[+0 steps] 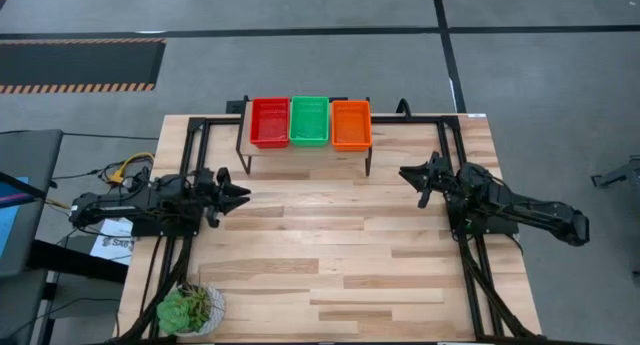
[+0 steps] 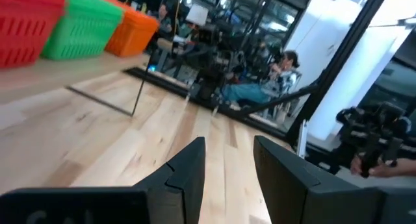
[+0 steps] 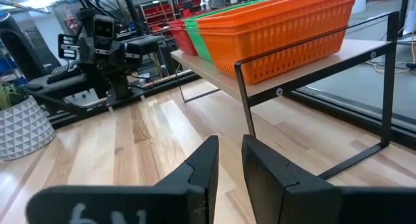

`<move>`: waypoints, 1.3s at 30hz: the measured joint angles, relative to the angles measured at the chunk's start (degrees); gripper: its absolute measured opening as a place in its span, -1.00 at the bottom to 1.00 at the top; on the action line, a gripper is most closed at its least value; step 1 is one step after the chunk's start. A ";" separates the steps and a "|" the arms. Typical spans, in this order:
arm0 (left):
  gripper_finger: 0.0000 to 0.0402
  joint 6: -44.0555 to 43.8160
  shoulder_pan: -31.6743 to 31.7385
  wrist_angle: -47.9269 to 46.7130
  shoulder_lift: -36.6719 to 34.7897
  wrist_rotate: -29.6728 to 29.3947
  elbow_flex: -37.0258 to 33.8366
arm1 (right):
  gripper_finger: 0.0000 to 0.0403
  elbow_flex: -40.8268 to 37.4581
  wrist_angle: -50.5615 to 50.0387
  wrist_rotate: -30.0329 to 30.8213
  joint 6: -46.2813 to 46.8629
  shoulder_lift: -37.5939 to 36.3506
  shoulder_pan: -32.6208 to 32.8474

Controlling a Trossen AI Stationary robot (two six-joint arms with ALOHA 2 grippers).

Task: Stack baskets on shelf by color
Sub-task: Return to Home Position

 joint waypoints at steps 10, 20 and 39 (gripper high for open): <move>-0.41 -0.09 0.01 -0.50 0.13 -2.43 0.02 | -0.54 -0.02 0.04 0.00 -0.02 -0.02 0.00; -0.41 -0.07 0.02 -0.50 0.13 -2.43 0.02 | -0.54 -0.02 0.07 0.00 -0.02 -0.02 0.00; -0.41 -0.06 0.02 -0.50 0.13 -2.43 0.02 | -0.54 -0.04 0.09 0.00 -0.04 -0.02 0.00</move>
